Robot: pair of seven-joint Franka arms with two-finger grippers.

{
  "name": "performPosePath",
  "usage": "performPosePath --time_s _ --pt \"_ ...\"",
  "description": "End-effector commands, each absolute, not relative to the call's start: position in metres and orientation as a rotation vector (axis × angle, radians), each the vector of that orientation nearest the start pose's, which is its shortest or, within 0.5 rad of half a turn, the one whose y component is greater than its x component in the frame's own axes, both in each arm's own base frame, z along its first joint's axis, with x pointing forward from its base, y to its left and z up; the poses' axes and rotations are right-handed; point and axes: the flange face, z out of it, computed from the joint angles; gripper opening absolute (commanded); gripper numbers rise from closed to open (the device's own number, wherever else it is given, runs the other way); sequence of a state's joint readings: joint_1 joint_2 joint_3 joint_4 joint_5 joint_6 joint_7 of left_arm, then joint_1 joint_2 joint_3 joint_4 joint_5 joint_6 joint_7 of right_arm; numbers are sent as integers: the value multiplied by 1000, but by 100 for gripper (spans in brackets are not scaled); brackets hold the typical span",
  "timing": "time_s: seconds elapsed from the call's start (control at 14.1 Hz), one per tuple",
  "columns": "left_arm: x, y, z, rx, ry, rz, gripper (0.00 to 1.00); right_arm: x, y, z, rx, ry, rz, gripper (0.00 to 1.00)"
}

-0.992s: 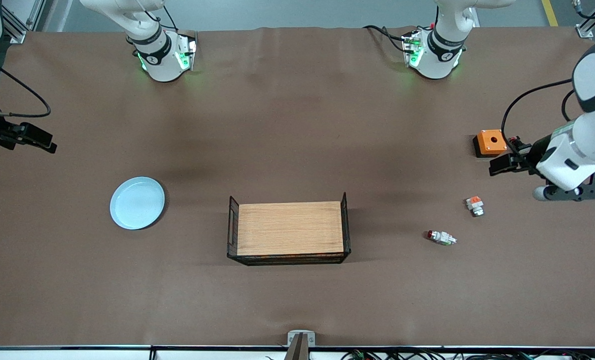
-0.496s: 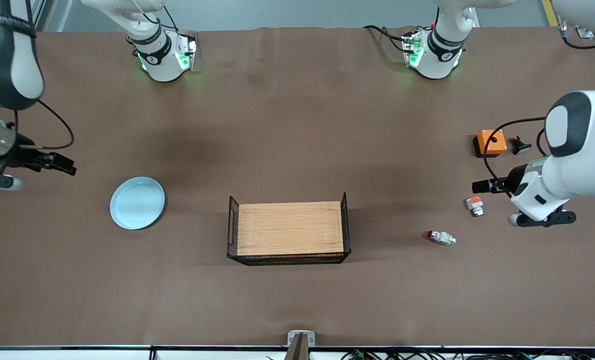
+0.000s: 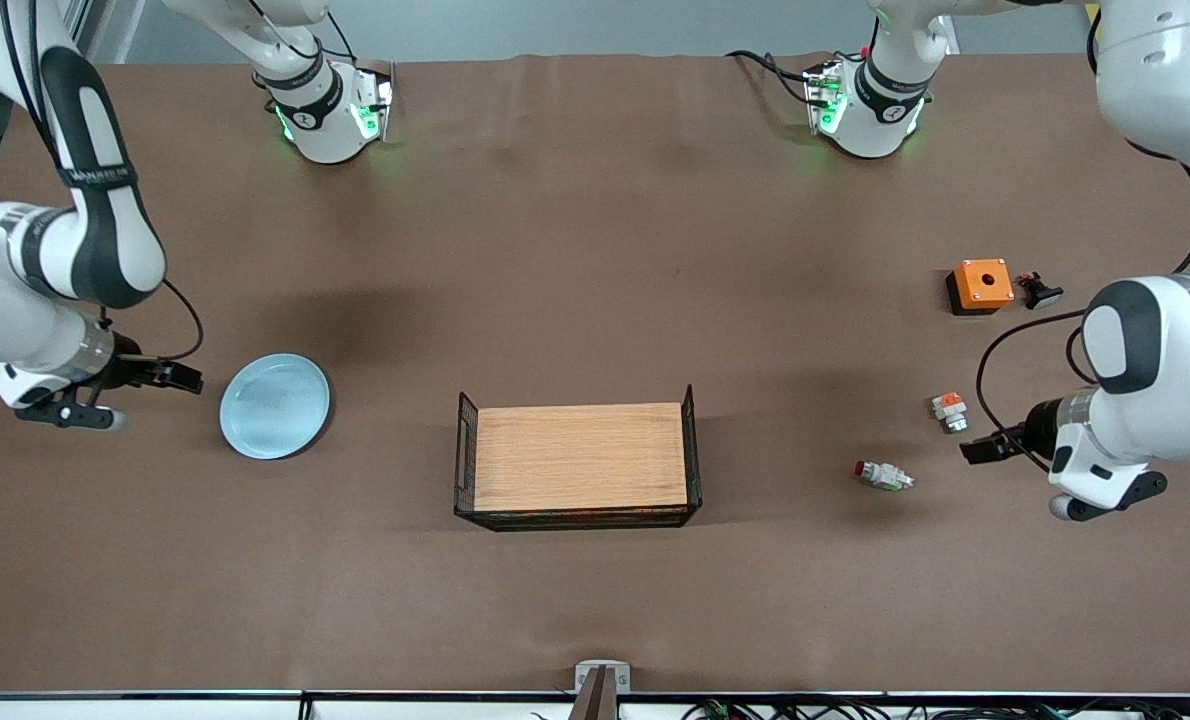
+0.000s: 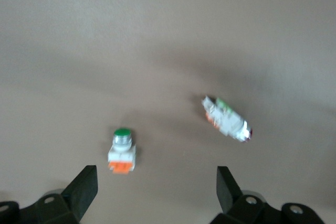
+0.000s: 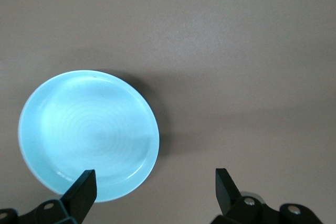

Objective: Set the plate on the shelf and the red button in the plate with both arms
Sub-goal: 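Grasp the plate rim with the right gripper while the left gripper grasps the button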

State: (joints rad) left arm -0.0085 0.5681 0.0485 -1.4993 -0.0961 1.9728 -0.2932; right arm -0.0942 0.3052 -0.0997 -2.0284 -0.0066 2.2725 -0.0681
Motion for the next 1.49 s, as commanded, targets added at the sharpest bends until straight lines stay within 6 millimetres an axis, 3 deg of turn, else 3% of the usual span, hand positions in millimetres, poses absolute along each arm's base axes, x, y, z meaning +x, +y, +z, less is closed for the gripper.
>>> performPosePath --time_s 0.0,0.5,0.85,1.06,1.28,1.42 --pt "710 7 319 -3106 -835 62 100 582 -115 274 -3167 160 125 100" --pt "721 -36 265 -2992 -1208 -97 100 577 -118 217 -3154 178 218 100" --pt "710 -49 234 -2904 -1419 -214 100 576 -122 189 -3136 227 209 98" --pt "695 -61 225 -2842 -1524 -242 100 576 -119 185 -3124 235 212 82" --pt "670 -62 220 -2811 -1435 -222 100 576 -116 180 -3123 228 224 61" --pt "653 -74 208 -2812 -1362 -186 100 576 -115 180 -3122 230 224 49"
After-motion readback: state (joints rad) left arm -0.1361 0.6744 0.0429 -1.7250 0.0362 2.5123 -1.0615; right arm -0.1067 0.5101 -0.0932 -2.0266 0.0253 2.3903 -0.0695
